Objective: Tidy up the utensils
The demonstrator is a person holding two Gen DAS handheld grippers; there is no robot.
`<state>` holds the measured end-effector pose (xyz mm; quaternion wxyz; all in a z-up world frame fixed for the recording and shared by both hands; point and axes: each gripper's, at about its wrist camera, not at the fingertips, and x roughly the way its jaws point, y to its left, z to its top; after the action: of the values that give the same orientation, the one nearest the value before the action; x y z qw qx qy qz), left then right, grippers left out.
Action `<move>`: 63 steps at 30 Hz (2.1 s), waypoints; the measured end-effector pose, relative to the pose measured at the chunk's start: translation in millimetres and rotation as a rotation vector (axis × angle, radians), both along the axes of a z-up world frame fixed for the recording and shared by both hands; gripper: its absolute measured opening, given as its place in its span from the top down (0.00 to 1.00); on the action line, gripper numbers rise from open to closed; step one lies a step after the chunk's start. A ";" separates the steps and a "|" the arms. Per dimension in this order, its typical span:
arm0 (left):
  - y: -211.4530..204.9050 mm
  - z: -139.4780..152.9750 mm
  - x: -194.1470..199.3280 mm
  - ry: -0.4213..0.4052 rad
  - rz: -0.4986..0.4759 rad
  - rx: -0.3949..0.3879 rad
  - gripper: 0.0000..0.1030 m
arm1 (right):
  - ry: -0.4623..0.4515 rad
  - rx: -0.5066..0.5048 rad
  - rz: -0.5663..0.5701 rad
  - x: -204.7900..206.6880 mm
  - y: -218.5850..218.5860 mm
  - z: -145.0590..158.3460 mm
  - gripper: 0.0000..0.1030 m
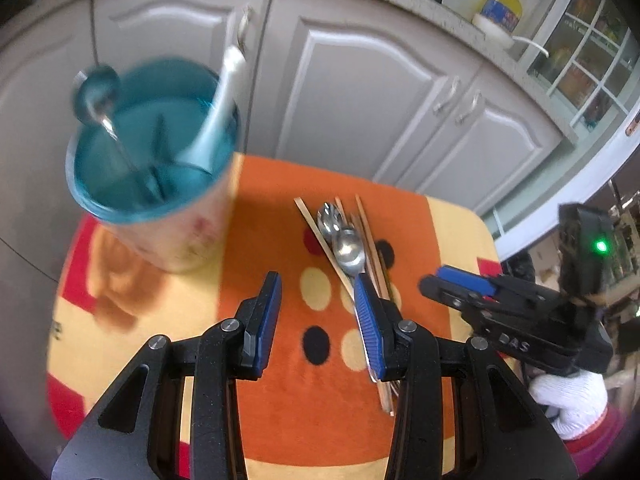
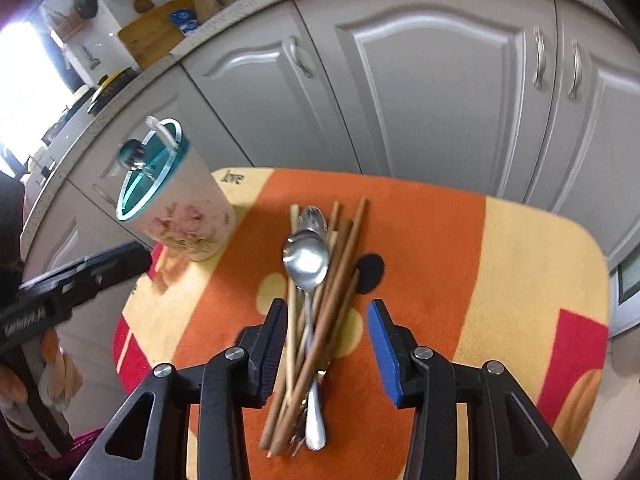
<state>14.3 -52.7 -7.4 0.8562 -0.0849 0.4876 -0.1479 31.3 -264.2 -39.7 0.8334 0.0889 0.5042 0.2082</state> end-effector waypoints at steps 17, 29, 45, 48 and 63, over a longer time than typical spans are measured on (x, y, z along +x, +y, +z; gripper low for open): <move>-41.8 -64.8 64.4 0.063 -0.045 -0.045 0.65 | 0.052 0.036 -0.017 13.8 -30.1 -23.0 0.66; -47.2 -70.2 72.6 0.087 -0.095 -0.082 0.99 | 0.086 0.065 0.003 35.1 -23.9 -29.4 0.66; -1.3 -48.3 16.8 0.113 -0.103 -0.138 0.99 | 0.092 -0.126 0.085 67.1 19.3 -40.9 0.92; 8.9 -50.3 10.5 0.130 -0.098 -0.148 1.00 | 0.103 -0.128 0.081 53.5 3.1 -41.0 0.92; 22.4 -81.9 2.7 0.240 -0.101 -0.130 0.97 | 0.141 -0.118 0.010 48.9 -30.3 -43.8 0.89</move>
<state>16.9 -30.3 -89.3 0.7758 -0.1325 0.5797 -0.2108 80.2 -294.5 -83.5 0.7986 0.0516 0.5734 0.1756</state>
